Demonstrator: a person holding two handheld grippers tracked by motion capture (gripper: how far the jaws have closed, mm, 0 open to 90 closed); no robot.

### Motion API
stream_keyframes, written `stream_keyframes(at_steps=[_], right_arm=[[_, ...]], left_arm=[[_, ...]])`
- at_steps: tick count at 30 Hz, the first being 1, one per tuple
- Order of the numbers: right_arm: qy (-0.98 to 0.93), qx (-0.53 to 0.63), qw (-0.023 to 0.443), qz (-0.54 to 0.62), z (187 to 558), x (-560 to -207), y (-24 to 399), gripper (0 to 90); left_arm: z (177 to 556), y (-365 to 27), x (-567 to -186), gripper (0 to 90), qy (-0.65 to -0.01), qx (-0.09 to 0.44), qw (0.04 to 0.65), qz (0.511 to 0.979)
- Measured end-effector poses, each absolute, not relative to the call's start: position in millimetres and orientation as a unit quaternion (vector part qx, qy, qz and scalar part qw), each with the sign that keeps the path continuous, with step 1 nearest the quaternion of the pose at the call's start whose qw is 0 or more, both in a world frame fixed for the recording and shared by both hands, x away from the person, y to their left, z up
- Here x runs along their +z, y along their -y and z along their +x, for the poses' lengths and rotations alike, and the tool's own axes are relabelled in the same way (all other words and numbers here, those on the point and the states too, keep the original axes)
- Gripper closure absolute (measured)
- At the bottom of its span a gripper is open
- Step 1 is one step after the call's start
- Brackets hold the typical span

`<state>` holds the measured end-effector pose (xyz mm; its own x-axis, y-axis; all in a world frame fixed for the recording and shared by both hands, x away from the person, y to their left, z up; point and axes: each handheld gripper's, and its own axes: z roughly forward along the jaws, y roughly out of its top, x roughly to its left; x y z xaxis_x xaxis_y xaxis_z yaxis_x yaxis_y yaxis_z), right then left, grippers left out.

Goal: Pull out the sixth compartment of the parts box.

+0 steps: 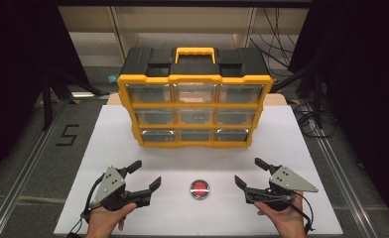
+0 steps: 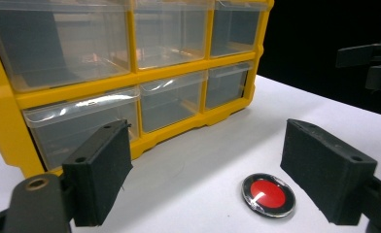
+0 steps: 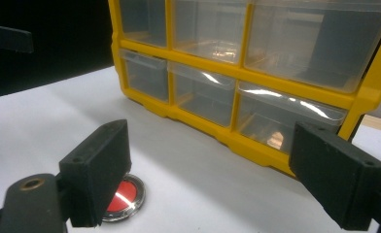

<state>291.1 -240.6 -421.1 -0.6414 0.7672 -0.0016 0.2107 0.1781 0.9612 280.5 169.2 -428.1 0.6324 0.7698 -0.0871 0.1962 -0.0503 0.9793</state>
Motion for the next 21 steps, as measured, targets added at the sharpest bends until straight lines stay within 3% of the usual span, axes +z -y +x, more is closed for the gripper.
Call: stream_keyframes(at_steps=[13, 21], right_arm=[[-0.726, 0.54, 0.272, 0.327, 293.1, -420.3, 240.8, 16.0], [-0.73, 0.524, 0.306, 0.315, 293.0, -414.4, 239.6, 16.0]], left_arm=[[280.5, -169.4, -428.1, 18.2, -0.354, 0.242, 0.592, 0.682], [280.7, -169.2, -428.2, 18.2, -0.354, 0.244, 0.591, 0.683]])
